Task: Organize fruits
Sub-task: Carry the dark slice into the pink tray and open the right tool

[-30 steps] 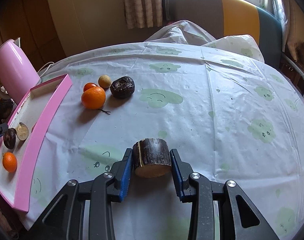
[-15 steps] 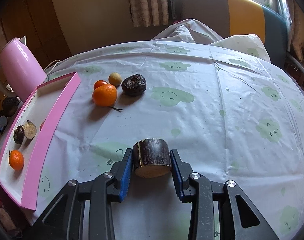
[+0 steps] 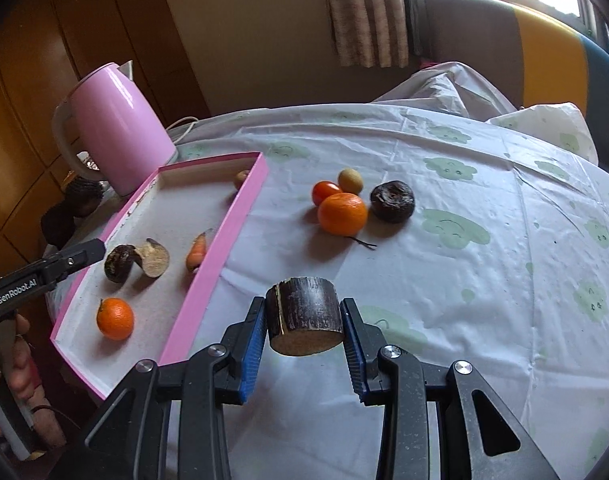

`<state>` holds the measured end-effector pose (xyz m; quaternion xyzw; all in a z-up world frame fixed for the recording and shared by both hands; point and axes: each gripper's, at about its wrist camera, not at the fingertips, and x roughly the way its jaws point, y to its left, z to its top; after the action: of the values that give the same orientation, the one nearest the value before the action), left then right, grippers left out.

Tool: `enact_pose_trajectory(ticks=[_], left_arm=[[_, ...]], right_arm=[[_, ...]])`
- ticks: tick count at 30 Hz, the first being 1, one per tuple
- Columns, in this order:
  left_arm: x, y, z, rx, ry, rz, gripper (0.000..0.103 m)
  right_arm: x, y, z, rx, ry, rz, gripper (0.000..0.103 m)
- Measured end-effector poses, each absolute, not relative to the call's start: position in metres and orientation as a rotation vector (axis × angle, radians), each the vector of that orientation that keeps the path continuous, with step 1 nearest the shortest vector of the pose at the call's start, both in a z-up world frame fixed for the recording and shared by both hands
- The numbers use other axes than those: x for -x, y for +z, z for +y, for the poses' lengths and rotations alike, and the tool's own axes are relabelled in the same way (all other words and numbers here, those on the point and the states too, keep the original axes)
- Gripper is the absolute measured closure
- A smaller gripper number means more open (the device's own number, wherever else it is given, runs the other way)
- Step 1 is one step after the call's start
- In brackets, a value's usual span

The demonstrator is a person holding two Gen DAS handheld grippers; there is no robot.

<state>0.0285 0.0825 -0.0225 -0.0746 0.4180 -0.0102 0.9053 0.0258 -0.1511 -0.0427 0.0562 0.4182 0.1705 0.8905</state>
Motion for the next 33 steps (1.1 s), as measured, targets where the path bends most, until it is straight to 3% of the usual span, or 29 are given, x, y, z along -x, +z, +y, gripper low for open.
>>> enact_pose_trajectory(ticks=[21,33], left_arm=[[-0.026,-0.027,0.107,0.19,0.027,0.858,0.053],[-0.025,-0.026,0.092,0.166,-0.011,0.864,0.053]], right_arm=[[-0.029,-0.03,-0.054,-0.08,0.615,0.9,0.064],[-0.028,-0.031,-0.084,-0.139,0.518,0.884,0.063]])
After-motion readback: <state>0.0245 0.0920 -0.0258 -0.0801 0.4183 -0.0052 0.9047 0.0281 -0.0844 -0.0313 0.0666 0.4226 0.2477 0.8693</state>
